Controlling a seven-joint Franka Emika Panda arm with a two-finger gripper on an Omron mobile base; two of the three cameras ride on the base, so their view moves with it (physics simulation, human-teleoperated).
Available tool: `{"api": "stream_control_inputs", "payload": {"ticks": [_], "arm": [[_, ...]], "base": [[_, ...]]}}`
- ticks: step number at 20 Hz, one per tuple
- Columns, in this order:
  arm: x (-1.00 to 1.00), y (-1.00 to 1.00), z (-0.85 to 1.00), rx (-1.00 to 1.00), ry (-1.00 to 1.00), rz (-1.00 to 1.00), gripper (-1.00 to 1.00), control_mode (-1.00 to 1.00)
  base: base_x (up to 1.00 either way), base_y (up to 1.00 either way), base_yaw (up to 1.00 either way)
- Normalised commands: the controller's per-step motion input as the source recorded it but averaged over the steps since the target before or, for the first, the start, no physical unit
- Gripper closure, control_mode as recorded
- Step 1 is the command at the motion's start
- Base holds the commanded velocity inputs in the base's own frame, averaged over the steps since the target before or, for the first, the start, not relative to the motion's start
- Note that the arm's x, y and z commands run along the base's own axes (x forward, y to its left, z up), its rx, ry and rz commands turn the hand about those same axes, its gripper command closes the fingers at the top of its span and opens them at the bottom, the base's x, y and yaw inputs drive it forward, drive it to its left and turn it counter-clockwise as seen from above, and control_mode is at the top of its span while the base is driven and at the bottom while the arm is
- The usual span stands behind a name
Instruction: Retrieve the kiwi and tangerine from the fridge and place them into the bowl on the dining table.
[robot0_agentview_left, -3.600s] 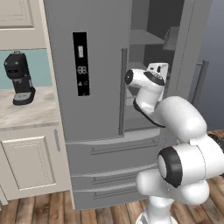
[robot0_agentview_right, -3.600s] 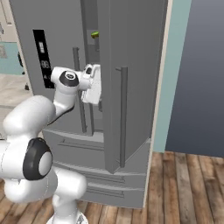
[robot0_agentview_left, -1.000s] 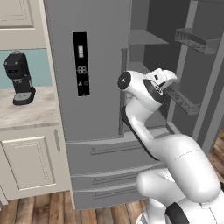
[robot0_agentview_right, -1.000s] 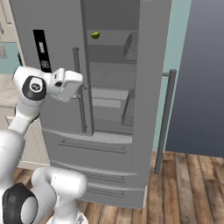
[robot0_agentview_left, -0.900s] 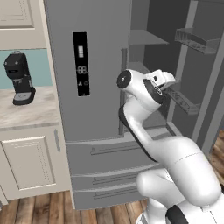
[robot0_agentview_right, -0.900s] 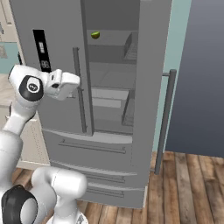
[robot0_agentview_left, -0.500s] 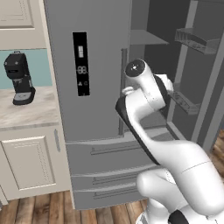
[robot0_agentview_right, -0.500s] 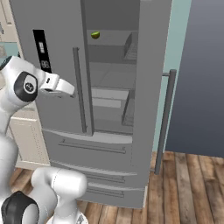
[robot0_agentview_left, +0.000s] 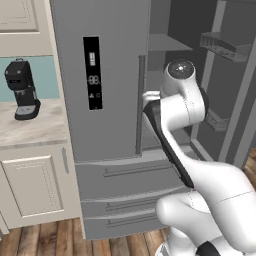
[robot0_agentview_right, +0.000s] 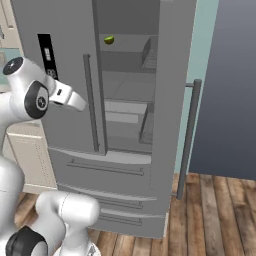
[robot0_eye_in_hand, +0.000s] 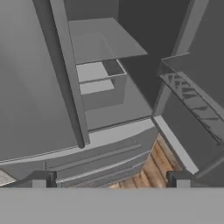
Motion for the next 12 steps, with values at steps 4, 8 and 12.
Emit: {"api": "stream_control_inputs", "payload": {"ticks": [4,8,12], "arm": [[0.07,0.13,-0.04,0.00,-0.26,0.09,-1.00,-1.00],[0.42,0.15,-0.18,0.00,-0.04,0.20,-1.00,-1.00],[0.45,0.14,-0.05,0.00,0.02,0.23,-1.00,-1.00]], "base": [[0.00,0.00,0.00],[0.00,0.00,0.00],[0.00,0.00,0.00]]}}
